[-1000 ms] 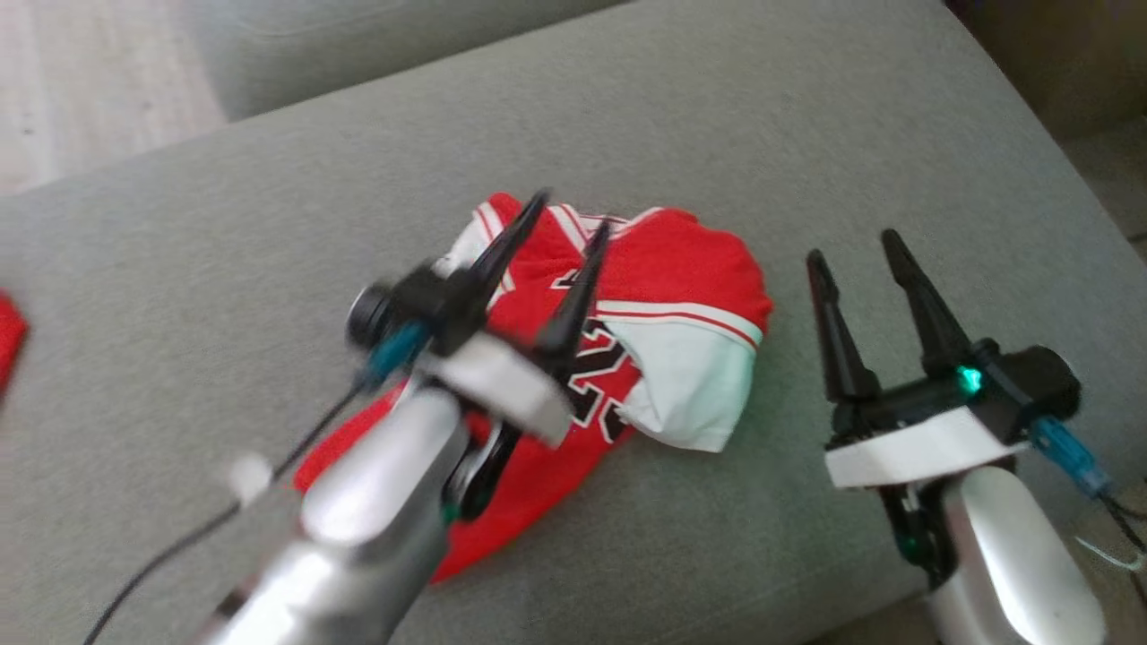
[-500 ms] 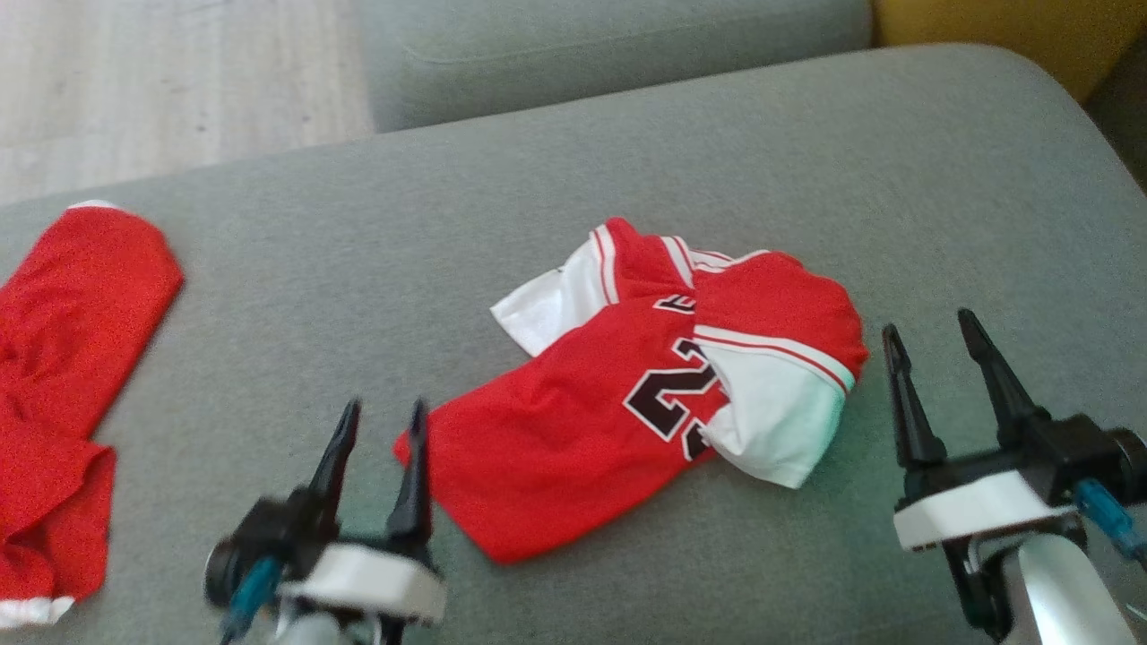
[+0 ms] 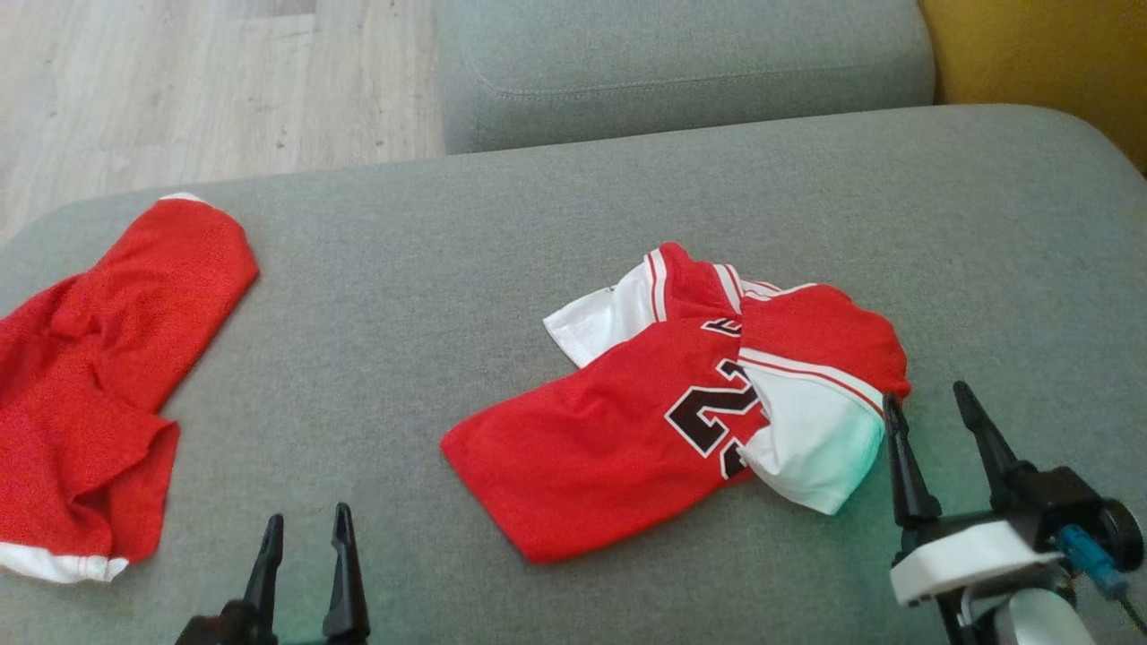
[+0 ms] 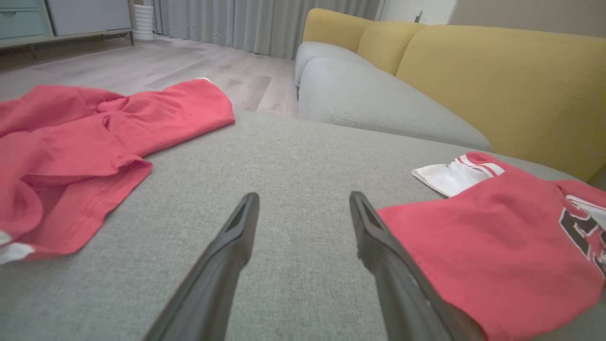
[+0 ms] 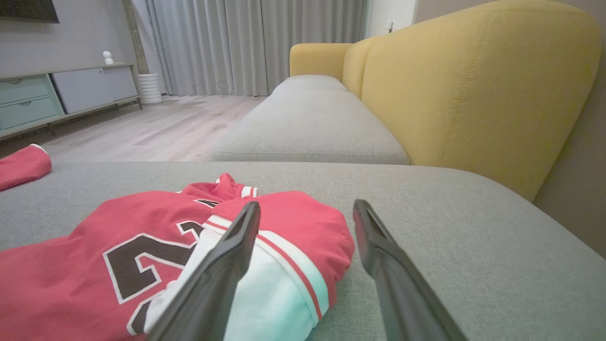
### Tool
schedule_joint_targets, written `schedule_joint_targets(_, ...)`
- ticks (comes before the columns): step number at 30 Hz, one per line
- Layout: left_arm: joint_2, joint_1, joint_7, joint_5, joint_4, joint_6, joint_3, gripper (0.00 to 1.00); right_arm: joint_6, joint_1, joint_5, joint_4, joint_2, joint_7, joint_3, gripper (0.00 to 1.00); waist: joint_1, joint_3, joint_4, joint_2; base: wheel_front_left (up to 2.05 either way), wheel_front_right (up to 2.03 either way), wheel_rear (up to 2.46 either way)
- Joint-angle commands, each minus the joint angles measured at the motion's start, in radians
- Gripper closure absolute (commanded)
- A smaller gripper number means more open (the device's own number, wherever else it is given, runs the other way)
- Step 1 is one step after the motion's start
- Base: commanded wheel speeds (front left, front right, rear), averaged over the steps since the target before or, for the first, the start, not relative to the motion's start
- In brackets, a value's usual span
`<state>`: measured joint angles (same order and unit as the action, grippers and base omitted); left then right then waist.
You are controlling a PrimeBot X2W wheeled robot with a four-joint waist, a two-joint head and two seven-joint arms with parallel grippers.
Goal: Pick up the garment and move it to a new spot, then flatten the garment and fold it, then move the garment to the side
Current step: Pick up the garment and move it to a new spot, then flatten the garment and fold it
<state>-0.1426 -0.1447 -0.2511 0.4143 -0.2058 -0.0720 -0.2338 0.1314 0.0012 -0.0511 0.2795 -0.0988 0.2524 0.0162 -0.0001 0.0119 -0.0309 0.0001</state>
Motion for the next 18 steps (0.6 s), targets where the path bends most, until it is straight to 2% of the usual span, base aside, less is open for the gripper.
schedule_joint_targets(1,0.011,0.022,-0.011,-0.018,0.023,0.01,0.053,0.0,-0.001,-0.008,0.01,-0.019,0.002,0.009,0.015,0.0,0.0001,-0.004,0.005,-0.0001,0.0,0.0,0.0)
schedule_joint_targets(11,0.065,0.023,-0.011,-0.092,-0.006,0.084,0.137,0.0,-0.001,-0.003,0.01,0.006,0.008,0.009,0.021,0.0,0.0001,-0.016,0.012,-0.0001,0.0,0.0,0.0)
schedule_joint_targets(18,0.082,0.024,-0.011,-0.122,-0.017,0.115,0.167,0.0,-0.001,-0.005,0.0,0.016,0.009,0.009,0.034,0.0,0.0001,-0.016,0.009,-0.0001,0.0,0.0,0.0)
